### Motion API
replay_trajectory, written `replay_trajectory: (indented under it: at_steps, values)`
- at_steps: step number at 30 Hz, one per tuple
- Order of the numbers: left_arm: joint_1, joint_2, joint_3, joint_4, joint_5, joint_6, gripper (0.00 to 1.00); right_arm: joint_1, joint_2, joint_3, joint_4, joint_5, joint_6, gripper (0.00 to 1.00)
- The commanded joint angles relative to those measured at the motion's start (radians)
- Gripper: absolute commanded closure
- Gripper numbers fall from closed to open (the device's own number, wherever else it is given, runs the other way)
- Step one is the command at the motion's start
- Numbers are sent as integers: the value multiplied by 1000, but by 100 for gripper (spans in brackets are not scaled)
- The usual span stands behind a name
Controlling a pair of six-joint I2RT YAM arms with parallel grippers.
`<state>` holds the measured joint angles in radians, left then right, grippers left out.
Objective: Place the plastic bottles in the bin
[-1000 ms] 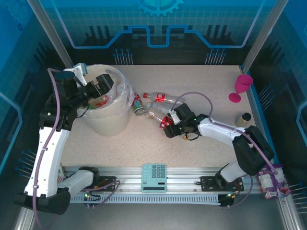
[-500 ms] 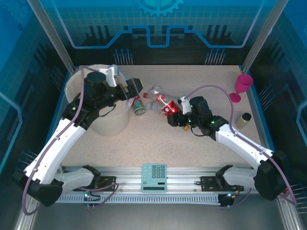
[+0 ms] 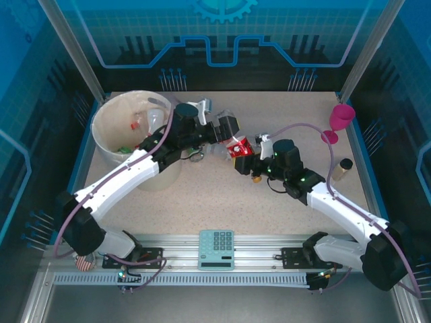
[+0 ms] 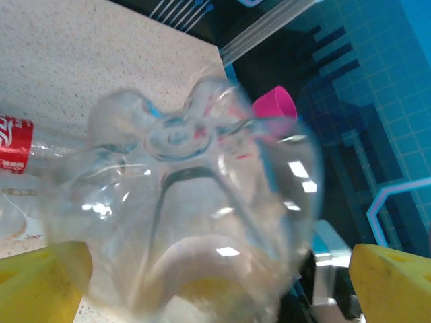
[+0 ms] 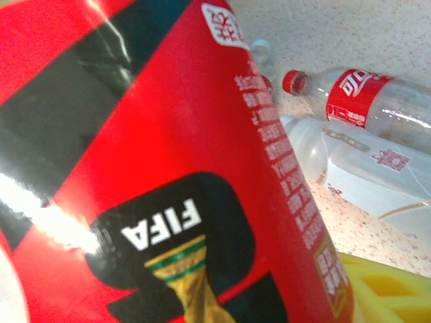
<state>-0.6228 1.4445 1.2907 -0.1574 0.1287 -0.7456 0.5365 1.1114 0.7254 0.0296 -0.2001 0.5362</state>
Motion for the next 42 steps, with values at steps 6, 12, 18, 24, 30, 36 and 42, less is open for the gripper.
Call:
replay_trajectory:
  at_steps: [6, 12, 18, 24, 30, 36, 42]
  values:
    - [-25, 58, -20, 118, -6, -49, 16, 13, -22, -14, 84, -28, 26, 41]
    - [-26, 72, -15, 118, -15, -60, 33, 13, -19, -21, 91, -29, 23, 40]
    - [-28, 72, -17, 108, -51, -66, 42, -1, -15, -16, 54, -4, -18, 29]
    - [-29, 69, -39, 115, -79, -52, 47, -23, -2, 10, 15, -42, -71, 17]
    - [-26, 101, -8, 89, -78, -13, 47, -42, -30, 23, -24, -92, -150, 0]
    - [-23, 119, 18, 69, -83, 22, 47, -86, -87, 112, -224, -54, -234, 0]
    - [7, 133, 83, 32, -35, 39, 47, -185, -197, 57, -206, -106, -188, 0]
